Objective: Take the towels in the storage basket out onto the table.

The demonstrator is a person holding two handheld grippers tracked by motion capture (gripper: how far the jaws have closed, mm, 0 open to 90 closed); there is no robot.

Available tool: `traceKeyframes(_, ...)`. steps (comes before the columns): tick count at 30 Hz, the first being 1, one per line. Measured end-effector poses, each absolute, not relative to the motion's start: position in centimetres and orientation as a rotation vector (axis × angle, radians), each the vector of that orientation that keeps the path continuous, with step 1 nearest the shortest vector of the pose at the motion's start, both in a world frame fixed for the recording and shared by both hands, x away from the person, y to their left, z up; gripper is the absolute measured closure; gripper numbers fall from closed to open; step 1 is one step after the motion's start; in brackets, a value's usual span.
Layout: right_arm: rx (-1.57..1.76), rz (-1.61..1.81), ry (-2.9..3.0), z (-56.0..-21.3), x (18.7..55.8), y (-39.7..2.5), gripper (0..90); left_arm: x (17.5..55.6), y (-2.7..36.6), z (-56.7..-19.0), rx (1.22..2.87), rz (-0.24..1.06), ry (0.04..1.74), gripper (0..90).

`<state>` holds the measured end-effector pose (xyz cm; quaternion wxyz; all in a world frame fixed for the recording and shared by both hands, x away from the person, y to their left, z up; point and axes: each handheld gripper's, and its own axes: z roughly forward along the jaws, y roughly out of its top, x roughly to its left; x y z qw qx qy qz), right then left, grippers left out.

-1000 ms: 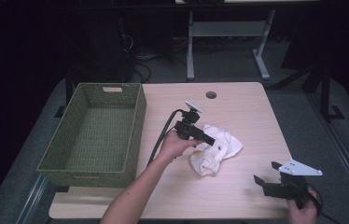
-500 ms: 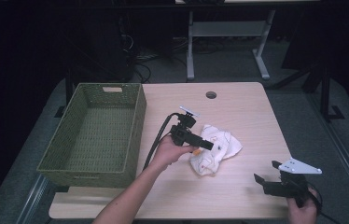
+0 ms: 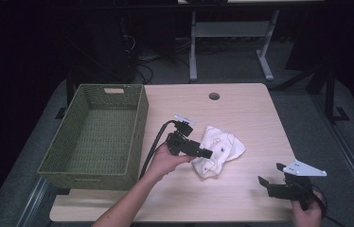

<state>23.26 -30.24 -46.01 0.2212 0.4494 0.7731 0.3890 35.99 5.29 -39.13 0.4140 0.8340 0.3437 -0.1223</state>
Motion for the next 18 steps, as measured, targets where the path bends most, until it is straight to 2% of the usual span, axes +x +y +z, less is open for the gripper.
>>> traceKeyframes(18, 1.255, 1.065, 2.135, -46.2, 23.4, -30.4, 14.0, 33.6, 7.2, -40.0, 2.08, -0.309, 0.834, 24.0)
